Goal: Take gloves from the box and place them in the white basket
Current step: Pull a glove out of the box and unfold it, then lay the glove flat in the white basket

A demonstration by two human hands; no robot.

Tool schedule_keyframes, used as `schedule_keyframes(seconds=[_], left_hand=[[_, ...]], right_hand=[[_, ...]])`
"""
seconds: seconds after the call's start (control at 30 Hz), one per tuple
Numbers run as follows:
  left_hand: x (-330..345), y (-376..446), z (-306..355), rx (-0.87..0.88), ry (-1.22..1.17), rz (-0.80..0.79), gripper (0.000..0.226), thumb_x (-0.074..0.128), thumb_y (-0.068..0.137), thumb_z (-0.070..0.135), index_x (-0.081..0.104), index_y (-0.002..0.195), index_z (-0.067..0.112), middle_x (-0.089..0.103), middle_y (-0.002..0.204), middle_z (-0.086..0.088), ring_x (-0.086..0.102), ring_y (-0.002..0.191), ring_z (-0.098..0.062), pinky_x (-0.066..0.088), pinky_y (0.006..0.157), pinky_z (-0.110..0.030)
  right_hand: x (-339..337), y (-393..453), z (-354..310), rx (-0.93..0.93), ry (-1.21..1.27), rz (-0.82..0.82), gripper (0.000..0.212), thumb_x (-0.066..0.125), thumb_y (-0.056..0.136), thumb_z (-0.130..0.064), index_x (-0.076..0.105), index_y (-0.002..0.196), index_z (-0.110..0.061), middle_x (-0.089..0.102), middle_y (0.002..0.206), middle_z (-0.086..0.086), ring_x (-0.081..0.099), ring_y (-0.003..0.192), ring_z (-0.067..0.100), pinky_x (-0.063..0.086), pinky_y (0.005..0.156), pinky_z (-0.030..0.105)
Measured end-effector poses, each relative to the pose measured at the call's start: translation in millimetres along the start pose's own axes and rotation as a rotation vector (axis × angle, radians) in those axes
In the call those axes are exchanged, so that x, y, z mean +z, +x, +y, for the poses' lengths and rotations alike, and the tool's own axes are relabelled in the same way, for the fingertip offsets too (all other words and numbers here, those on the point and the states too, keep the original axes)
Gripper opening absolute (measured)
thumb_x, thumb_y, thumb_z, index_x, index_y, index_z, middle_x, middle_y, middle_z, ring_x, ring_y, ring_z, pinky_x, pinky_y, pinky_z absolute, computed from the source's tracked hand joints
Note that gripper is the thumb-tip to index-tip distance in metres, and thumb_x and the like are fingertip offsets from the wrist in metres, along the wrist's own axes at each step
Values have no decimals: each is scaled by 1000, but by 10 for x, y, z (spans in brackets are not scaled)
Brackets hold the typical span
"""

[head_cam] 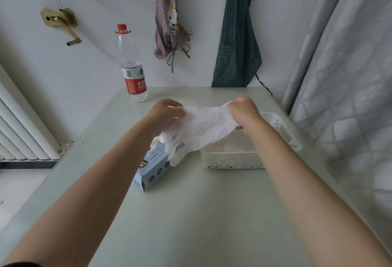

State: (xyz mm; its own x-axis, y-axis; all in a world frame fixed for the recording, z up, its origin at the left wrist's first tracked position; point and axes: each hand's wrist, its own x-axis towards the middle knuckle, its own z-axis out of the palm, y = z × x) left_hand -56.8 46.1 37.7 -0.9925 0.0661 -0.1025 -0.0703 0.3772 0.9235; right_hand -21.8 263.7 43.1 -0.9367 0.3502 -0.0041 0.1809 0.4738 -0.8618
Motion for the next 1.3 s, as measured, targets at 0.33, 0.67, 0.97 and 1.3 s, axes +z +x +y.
schedule_keyframes(seconds=[0.33, 0.67, 0.97, 1.3], left_hand=[[1195, 105, 57, 576, 671, -133, 27, 64, 91, 39, 66, 114, 26, 57, 122, -1, 53, 114, -21, 43, 99, -37], [1511, 56, -56, 416, 1084, -381, 67, 49, 91, 62, 30, 149, 36, 25, 158, 3, 21, 145, -23, 17, 115, -48], [1301, 89, 31, 536, 613, -95, 26, 57, 91, 45, 71, 104, 28, 66, 116, 0, 58, 110, -20, 46, 95, -39], [163, 7, -41, 184, 749, 286, 22, 51, 87, 28, 68, 86, 13, 67, 84, -3, 57, 74, -22, 44, 62, -28]], right_hand=[[-548, 296, 934, -42, -315, 233, 20, 41, 99, -19, 50, 85, -9, 56, 87, 11, 52, 82, 31, 34, 64, 32], [-610, 242, 1131, -149, -876, 313, 17, 51, 95, -5, 50, 112, -5, 59, 107, 13, 65, 88, 30, 34, 57, 32], [-507, 169, 925, -243, -796, 362, 10, 51, 93, -5, 54, 103, -7, 54, 105, 13, 58, 82, 31, 31, 59, 33], [305, 7, 186, -500, -580, 132, 29, 46, 99, -37, 60, 95, -12, 56, 95, 3, 56, 80, 22, 47, 66, 33]])
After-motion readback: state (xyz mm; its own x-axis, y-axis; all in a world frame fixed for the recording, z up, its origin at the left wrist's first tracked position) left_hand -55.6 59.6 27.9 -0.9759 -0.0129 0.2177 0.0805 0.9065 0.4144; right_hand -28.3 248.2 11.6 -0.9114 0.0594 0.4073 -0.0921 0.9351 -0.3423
